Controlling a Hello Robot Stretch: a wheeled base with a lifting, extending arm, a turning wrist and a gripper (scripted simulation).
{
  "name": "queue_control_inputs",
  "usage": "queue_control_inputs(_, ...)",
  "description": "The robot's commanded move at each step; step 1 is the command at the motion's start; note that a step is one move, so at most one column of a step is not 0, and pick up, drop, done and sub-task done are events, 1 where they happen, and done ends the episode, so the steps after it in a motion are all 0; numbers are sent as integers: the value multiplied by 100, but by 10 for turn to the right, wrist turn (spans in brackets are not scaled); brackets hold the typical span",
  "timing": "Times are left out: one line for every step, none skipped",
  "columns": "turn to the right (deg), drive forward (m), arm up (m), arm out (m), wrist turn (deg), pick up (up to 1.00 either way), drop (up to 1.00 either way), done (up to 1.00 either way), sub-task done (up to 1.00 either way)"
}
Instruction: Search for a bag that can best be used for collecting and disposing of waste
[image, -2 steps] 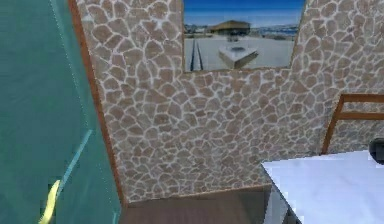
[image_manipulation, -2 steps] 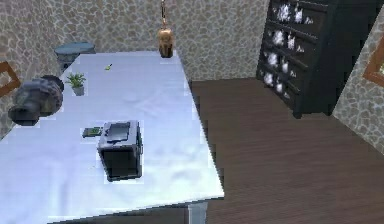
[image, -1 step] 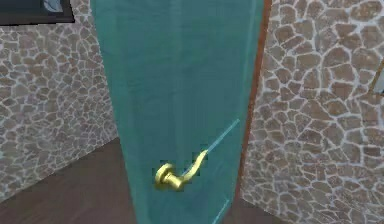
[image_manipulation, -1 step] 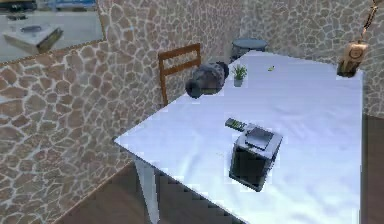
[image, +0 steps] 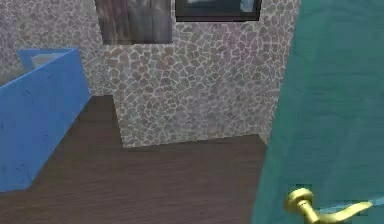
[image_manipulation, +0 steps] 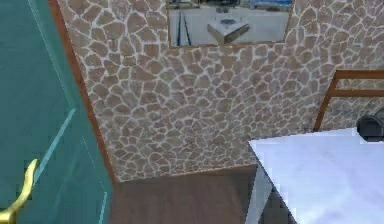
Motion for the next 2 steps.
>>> queue_control_inputs(-450, 0, 0, 0, 0, 0, 0, 0, 0)
queue_control_inputs(-180, 0, 0, 0, 0, 0, 0, 0, 0)
